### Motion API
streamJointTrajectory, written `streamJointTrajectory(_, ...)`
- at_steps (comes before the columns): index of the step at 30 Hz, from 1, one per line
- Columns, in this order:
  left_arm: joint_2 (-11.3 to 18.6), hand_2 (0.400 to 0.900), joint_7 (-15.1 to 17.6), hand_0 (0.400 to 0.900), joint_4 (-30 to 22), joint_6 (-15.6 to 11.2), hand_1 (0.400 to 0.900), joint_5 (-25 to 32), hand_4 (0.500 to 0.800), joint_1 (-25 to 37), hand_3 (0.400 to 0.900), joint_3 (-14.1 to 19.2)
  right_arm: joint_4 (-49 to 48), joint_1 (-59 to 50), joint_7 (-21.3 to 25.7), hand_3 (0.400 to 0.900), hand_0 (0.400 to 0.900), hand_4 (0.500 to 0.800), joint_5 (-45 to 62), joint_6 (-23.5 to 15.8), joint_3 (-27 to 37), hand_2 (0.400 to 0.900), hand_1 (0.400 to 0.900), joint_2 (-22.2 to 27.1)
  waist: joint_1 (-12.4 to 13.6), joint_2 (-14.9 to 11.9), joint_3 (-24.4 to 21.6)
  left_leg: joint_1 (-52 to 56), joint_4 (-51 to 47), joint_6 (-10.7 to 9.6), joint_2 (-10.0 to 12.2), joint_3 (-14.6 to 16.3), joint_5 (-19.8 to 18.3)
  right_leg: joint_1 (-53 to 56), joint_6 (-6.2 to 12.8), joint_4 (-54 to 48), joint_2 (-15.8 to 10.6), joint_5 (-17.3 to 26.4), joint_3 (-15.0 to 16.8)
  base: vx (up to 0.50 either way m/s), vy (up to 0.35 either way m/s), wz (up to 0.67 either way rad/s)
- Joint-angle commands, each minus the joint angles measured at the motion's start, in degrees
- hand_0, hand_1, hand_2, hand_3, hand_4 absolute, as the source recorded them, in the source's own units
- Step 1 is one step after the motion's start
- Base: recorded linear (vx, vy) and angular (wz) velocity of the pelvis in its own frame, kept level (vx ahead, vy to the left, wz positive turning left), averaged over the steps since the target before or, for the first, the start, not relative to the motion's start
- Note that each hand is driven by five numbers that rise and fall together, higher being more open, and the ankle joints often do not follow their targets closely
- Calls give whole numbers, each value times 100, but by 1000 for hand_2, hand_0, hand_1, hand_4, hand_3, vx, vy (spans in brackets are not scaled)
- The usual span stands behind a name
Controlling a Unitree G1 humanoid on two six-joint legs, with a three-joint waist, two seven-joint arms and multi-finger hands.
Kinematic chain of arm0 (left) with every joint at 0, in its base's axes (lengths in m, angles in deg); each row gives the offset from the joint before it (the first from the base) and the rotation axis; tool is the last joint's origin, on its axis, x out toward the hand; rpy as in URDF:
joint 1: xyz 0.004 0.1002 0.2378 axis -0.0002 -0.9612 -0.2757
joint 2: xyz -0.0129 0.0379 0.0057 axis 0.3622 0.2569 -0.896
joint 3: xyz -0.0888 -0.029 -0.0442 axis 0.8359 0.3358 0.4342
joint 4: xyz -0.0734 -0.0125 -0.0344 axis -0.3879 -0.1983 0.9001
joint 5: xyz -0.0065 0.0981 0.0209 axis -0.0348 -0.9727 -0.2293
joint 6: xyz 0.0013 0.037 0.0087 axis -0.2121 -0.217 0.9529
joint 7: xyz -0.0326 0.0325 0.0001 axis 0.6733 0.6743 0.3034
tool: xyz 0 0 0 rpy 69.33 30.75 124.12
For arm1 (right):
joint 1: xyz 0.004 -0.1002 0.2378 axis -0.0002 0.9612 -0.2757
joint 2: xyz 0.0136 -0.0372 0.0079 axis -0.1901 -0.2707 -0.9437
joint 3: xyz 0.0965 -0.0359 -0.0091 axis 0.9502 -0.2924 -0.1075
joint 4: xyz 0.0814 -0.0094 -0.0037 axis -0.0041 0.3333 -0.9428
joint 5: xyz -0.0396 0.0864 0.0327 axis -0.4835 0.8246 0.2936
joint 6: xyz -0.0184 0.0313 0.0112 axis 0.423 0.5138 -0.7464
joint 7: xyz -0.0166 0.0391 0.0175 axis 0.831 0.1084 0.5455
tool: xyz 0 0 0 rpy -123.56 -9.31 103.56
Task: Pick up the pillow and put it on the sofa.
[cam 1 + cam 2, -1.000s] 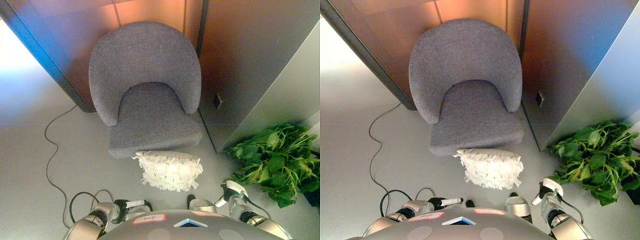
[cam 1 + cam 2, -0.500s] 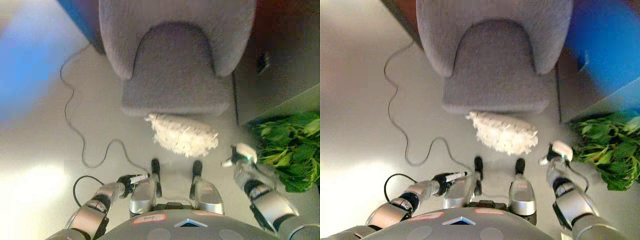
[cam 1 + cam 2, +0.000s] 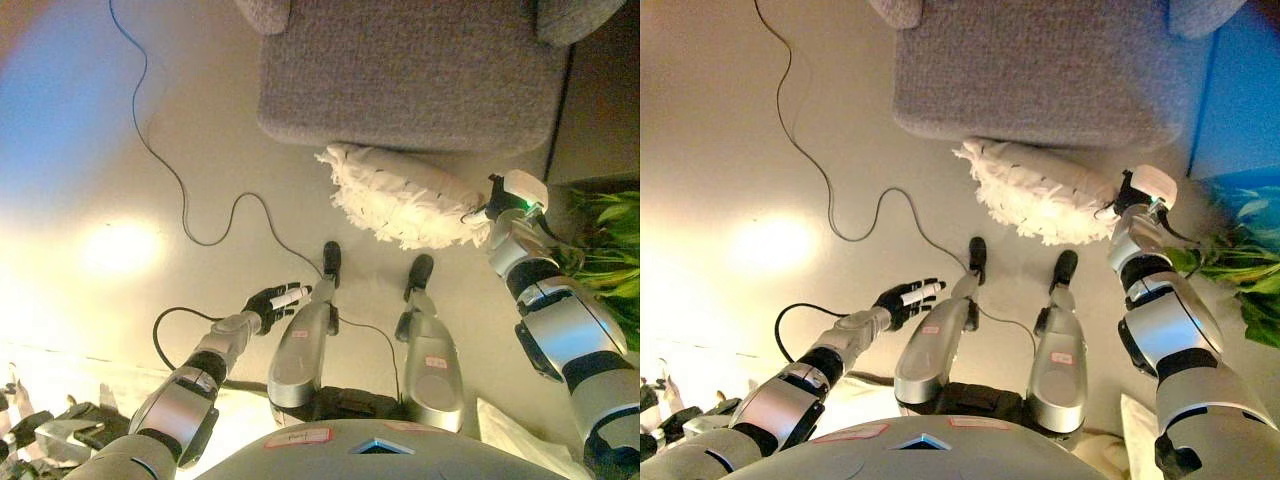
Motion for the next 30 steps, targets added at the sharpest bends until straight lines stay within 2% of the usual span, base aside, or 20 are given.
streamJointTrajectory(1,302,900,-8,900,-46,-316,900,515,800,30,900,-153,-80,-805,-82,900,900,800,-23,142,-323,900,900,542,68,-68,239,-450,579,-39,-463,-146,-634,-491,157,1098,-336,-878,-54,-21,79,-1)
streamJointTrajectory(4,281,900,-22,900,-331,-464,900,692,800,-111,900,-156,-135,-977,-227,900,900,800,-24,152,-345,900,900,660,121,42,240,-726,755,-40,-523,-115,-657,-768,169,1229,-426,-896,-52,-13,80,-2)
streamJointTrajectory(10,229,900,-77,900,-551,-732,900,800,800,-247,900,-238,-206,-1028,-356,900,900,800,19,59,-325,900,900,605,191,161,240,-933,766,-40,-536,-77,-631,-1030,183,1354,-467,-920,-41,12,61,-2)
streamJointTrajectory(16,222,900,-55,900,-967,-894,900,1087,800,-341,900,-245,-320,-1184,-433,900,900,800,-2,129,-372,900,900,613,280,247,240,-1403,1140,-35,-604,-44,-676,-1536,185,1718,-567,-998,-14,12,54,2)
streamJointTrajectory(19,314,900,-151,900,-1269,-997,900,1318,800,-498,900,-301,-386,-1446,-627,900,900,800,98,223,-455,900,900,745,372,362,240,-1800,1450,-16,-642,-72,-719,-1925,149,2047,-615,-1093,47,-23,61,9)
streamJointTrajectory(23,528,900,-282,900,-1719,-1123,900,1536,800,-714,900,-323,-395,-1804,-1288,900,900,800,133,453,-593,900,900,835,545,502,240,-2311,1711,26,-634,-66,-735,-2459,91,2512,-638,-1253,54,-30,33,8)
streamJointTrajectory(26,569,900,-288,900,-1793,-1136,900,1583,800,-735,900,-313,-407,-1856,-1371,900,900,800,109,493,-633,900,900,847,571,514,240,-2382,1743,32,-625,-63,-733,-2538,86,2575,-652,-1268,53,7,-13,6)
streamJointTrajectory(27,753,900,-292,900,-2220,-1174,900,1713,800,-926,900,-352,-452,-2170,-1517,900,900,800,52,607,-805,900,900,943,707,535,240,-2653,1981,52,-631,-141,-885,-2892,110,3071,-746,-1595,180,31,-49,13)
streamJointTrajectory(30,808,900,-281,900,-2352,-1308,900,1731,800,-1029,900,-379,-406,-2487,-1671,900,900,800,60,670,-905,900,900,945,823,555,240,-2894,2135,73,-603,-185,-890,-3153,91,3348,-784,-1684,204,-20,-30,8)
